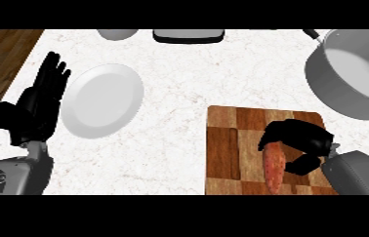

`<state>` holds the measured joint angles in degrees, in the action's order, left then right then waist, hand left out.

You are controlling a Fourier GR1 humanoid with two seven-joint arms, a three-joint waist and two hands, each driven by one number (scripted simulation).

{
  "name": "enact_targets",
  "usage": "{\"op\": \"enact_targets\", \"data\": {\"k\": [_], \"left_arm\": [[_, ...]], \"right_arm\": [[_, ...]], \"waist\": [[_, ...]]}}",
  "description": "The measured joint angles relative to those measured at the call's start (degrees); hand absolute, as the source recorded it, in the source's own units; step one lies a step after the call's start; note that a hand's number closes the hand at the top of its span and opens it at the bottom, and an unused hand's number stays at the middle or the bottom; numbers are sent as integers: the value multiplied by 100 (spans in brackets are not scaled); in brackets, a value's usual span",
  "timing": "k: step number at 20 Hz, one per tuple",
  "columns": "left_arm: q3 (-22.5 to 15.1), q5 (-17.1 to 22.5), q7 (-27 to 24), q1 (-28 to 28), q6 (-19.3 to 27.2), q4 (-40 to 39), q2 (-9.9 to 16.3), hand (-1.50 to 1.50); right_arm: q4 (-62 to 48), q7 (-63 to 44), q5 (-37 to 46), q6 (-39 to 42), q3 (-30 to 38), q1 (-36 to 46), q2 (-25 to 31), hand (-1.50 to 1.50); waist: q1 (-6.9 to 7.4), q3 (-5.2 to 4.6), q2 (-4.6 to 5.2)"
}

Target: Pick the sweet potato from the cutting board and place it in the pot

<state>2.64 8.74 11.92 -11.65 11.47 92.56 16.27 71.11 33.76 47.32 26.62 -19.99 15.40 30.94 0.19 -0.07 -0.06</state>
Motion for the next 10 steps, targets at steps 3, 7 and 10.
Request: {"op": "enact_targets", "data": {"k": [3, 7, 10], "left_arm": [[84, 1, 116, -3, -79, 86, 22, 0], [76, -121, -30, 43, -102, -5, -116, 0], [108, -161, 122, 1, -115, 88, -136, 0]], "right_arm": [[-57, 307, 231, -287, 8, -74, -53, 150], [-46, 353, 459, -324, 43, -62, -212, 150], [175, 430, 567, -331, 90, -245, -216, 150]], "waist": [[3, -13, -16], [-3, -32, -30], [-9, -28, -31]]}}
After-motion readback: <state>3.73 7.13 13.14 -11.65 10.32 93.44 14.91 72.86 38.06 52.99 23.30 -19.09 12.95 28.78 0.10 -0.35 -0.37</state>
